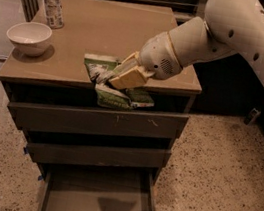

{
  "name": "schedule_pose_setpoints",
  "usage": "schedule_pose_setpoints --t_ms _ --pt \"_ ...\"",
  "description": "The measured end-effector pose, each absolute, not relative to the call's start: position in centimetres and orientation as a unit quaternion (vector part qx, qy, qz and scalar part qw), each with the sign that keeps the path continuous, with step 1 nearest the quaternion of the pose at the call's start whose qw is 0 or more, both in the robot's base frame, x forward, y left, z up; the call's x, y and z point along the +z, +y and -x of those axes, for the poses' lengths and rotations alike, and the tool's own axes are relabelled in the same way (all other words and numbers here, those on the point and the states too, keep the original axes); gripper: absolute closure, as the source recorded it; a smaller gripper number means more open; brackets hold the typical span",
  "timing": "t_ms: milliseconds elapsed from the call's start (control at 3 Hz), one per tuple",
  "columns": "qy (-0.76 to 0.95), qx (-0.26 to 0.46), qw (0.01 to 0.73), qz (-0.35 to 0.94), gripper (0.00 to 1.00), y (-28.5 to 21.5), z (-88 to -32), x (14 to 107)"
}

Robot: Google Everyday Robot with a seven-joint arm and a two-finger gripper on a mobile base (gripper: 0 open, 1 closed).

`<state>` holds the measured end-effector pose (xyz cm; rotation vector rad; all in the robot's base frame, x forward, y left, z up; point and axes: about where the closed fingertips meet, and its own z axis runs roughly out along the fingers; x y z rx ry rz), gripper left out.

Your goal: Pick green jalapeno chip bag from bottom drawer and place on counter

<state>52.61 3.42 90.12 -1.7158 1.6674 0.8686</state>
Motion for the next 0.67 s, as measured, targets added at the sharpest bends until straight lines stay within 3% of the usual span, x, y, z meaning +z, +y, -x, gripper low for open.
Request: schedule_pose_setpoints --t_ms 667 --pt "0.623 0.293 0.316 0.652 1.0 3.3 -58.8 91.9"
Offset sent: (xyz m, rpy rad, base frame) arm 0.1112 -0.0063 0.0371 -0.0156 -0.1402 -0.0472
